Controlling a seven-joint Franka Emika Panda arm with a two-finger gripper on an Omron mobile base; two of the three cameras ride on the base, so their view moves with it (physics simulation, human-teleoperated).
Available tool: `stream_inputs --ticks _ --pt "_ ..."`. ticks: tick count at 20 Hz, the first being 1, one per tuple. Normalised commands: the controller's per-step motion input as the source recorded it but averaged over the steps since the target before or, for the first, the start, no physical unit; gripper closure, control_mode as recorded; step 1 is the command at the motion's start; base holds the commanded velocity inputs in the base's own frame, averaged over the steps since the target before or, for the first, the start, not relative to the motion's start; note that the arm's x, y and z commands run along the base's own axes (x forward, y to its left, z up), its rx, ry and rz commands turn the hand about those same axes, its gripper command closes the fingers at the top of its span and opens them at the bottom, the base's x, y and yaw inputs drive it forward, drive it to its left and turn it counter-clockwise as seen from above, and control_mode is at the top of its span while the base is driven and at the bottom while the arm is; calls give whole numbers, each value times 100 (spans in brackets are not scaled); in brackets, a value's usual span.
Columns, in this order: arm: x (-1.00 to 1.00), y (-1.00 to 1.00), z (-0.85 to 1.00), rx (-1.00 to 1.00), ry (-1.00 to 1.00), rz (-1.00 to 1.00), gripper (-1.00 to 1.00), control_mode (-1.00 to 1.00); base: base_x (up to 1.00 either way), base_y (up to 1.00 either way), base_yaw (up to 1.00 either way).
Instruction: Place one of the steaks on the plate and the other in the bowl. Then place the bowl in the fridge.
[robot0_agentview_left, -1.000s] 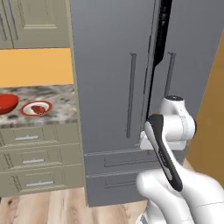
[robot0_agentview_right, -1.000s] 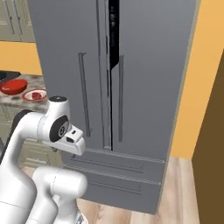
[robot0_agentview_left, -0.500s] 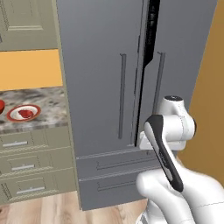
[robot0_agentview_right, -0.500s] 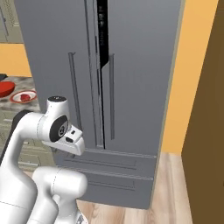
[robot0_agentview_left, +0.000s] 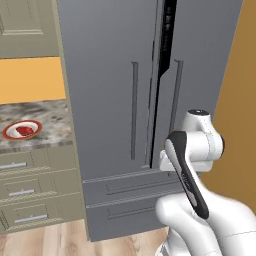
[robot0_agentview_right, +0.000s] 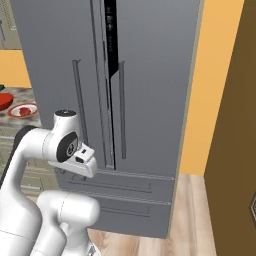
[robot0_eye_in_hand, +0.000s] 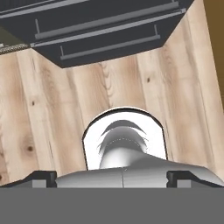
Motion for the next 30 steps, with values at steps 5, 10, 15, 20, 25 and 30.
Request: stream_inputs --ticks 5,10,15,20,25,30 --pt "51 -68 38 -6 -47 2 -100 -100 0 0 0" --pt "77 -49 57 -13 -60 16 -100 -100 0 0 0" --pt "76 -3 27 -8 -28 -1 -100 -100 0 0 0" --pt "95 -2 11 2 -28 -7 -100 -100 0 0 0" --pt "85 -18 40 1 -1 -1 -100 -100 0 0 0" --pt "52 -25 3 2 -1 5 -100 -100 0 0 0"
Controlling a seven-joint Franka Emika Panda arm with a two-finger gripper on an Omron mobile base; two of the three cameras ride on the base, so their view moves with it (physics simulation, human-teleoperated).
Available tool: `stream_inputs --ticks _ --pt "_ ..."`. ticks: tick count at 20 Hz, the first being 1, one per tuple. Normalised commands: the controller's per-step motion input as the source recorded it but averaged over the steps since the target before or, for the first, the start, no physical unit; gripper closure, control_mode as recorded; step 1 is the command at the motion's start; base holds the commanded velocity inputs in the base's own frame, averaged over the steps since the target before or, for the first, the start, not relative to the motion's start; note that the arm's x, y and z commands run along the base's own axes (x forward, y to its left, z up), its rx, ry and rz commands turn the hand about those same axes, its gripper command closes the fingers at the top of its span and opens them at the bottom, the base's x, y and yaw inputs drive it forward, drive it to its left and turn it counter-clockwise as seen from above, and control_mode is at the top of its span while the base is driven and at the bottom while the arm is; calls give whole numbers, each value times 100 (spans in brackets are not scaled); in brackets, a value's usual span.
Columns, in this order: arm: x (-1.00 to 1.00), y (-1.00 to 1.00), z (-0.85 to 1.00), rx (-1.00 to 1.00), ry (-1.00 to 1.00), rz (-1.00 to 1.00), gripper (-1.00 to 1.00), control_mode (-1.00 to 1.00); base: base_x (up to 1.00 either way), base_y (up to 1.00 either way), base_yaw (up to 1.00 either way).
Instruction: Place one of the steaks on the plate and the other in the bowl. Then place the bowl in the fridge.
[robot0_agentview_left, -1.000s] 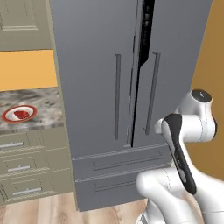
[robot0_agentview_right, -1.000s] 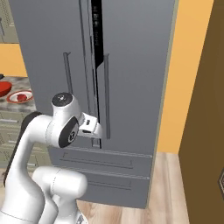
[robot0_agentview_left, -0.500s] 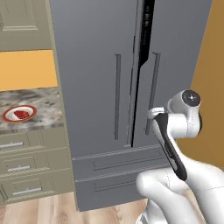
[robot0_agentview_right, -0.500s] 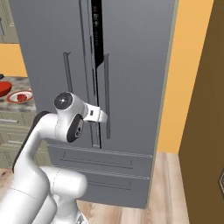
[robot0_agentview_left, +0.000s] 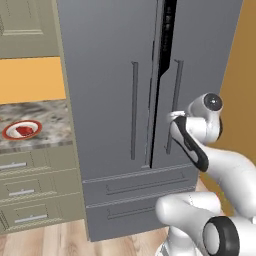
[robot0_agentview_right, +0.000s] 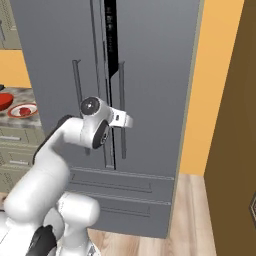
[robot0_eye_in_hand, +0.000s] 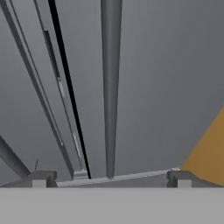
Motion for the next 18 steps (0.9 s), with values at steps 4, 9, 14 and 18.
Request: stream_inputs --ticks 4,9,14,18 --pt "93 0 0 0 6 0 -100 -100 0 0 0" --pt "68 0 -2 0 0 0 -100 -100 0 0 0" --pt "57 -9 -9 0 -1 1 -100 -100 0 0 0" --pt "69 0 -10 -2 -1 1 -100 -100 0 0 0"
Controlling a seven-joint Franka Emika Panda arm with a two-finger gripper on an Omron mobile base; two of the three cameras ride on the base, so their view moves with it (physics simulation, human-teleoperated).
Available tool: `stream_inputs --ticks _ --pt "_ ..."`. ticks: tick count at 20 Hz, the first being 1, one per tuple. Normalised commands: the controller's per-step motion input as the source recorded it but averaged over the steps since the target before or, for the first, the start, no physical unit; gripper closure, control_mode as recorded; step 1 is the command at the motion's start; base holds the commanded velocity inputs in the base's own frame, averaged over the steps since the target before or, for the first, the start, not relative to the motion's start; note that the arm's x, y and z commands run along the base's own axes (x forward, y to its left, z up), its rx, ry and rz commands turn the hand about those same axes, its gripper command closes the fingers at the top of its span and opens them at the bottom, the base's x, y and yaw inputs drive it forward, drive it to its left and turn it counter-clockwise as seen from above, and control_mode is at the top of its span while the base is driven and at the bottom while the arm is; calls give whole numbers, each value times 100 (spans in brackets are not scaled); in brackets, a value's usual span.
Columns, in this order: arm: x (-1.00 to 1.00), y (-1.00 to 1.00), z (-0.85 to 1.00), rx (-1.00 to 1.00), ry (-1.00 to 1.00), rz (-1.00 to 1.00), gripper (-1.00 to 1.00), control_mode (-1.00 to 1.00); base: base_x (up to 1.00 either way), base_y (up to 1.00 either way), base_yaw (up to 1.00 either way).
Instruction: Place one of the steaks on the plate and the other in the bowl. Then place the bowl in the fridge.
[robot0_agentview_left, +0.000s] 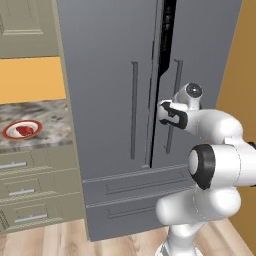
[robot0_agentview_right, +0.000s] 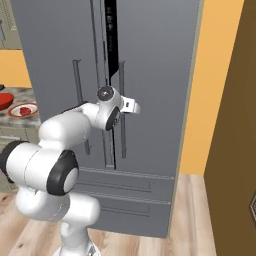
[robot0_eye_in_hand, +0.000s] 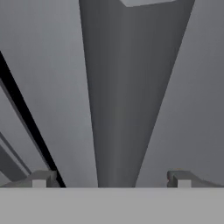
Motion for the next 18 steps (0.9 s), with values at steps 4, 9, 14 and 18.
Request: stream_inputs --ticks 4,9,14,18 --pt "54 0 0 0 -3 3 100 -100 0 0 0" --pt "11 -1 0 -1 2 1 100 -100 0 0 0" --pt "-52 -39 44 -1 5 -1 100 -100 0 0 0" --pt "-99 -60 61 8 9 0 100 -100 0 0 0"
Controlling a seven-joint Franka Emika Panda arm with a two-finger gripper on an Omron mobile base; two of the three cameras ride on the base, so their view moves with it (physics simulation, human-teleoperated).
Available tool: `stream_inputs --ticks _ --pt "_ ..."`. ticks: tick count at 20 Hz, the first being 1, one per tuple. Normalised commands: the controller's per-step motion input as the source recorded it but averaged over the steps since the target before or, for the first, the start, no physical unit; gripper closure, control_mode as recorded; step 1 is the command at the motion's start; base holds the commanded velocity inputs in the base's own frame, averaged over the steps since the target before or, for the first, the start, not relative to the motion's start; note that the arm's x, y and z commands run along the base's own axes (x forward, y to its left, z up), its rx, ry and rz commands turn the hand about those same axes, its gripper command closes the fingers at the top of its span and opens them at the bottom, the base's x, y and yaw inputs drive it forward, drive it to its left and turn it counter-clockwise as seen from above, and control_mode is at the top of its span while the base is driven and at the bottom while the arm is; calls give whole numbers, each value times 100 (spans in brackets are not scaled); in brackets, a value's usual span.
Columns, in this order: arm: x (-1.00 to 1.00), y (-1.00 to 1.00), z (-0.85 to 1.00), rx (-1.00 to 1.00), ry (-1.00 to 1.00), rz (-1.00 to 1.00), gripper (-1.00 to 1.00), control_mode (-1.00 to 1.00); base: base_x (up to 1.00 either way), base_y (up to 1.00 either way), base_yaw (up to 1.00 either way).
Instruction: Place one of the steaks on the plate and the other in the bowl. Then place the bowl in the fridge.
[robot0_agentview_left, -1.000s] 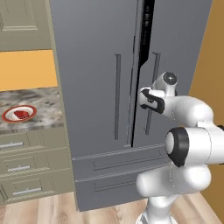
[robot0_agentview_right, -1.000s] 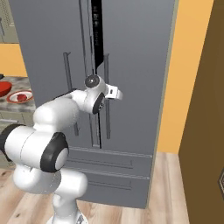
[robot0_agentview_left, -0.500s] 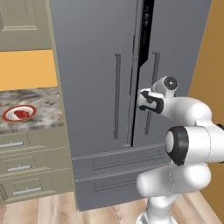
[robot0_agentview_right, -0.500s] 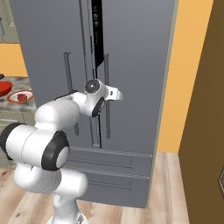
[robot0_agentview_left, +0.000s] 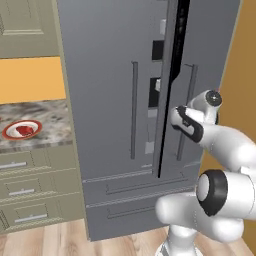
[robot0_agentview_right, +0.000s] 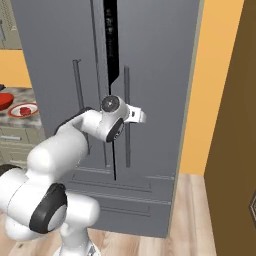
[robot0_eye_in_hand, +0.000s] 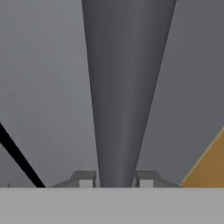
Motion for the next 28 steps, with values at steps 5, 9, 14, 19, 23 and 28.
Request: stream_inputs --ticks 5,9,14,19,23,28 --pt "-67 -91 32 14 18 0 100 -100 0 0 0" --pt "-5 0 0 0 0 0 100 -100 0 0 0" --pt "-10 0 0 0 0 0 -100 -100 0 0 0" --pt "-95 6 31 -11 -2 -5 -100 -100 0 0 0" --pt "-87 100 43 -57 12 3 -100 -100 0 0 0" --pt "-23 100 4 -66 18 20 -100 -100 0 0 0"
